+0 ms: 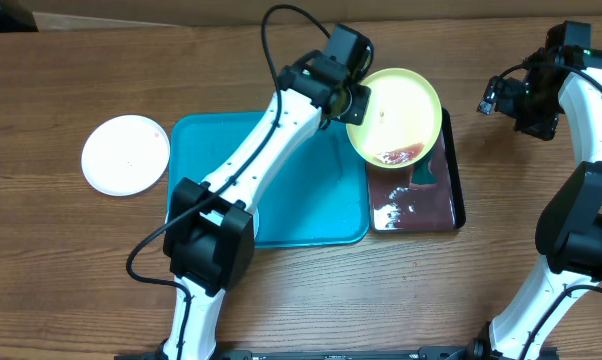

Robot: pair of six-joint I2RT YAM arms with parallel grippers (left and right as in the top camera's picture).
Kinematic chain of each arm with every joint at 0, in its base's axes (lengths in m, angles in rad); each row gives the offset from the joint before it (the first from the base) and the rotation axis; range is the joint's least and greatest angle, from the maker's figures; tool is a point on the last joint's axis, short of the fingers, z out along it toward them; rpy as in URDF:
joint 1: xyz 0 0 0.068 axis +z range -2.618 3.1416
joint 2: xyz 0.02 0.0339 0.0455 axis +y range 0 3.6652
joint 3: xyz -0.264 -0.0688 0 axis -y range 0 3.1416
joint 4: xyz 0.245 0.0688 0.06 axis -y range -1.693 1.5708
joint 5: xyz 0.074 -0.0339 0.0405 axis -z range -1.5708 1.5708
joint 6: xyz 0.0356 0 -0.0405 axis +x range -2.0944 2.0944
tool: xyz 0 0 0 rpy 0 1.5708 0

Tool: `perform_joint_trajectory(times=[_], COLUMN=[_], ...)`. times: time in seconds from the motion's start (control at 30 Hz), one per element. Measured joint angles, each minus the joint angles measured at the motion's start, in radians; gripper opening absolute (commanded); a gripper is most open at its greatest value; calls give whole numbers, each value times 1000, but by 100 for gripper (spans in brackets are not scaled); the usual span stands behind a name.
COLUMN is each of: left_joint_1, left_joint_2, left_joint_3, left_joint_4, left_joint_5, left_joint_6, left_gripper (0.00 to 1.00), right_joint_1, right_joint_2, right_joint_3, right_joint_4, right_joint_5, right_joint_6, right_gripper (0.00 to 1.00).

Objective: Clean dirty plates on tray and stack at the side
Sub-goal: 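Lift the yellow plate by its rim with the left gripper, then tilt the yellow plate over the black tray with the left gripper to drain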

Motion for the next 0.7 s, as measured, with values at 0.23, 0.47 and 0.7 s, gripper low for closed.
perform_joint_trajectory(times=[0.23,0.47,0.7], left_joint_1=[-112,-265,-393], left_joint_2=[-37,-116,-120], left_joint_3=[0,5,7], left_joint_4=[-3,-30,-76], left_joint_5=[-223,-539,-797], left_joint_6=[22,51,68], left_gripper=[4,4,4], right_joint_1=[0,0,0], right_joint_2=[0,0,0], right_joint_3=[0,0,0], right_joint_4=[0,0,0], right_joint_5=[0,0,0], right_joint_6=[1,1,0], right_gripper=[100,100,100])
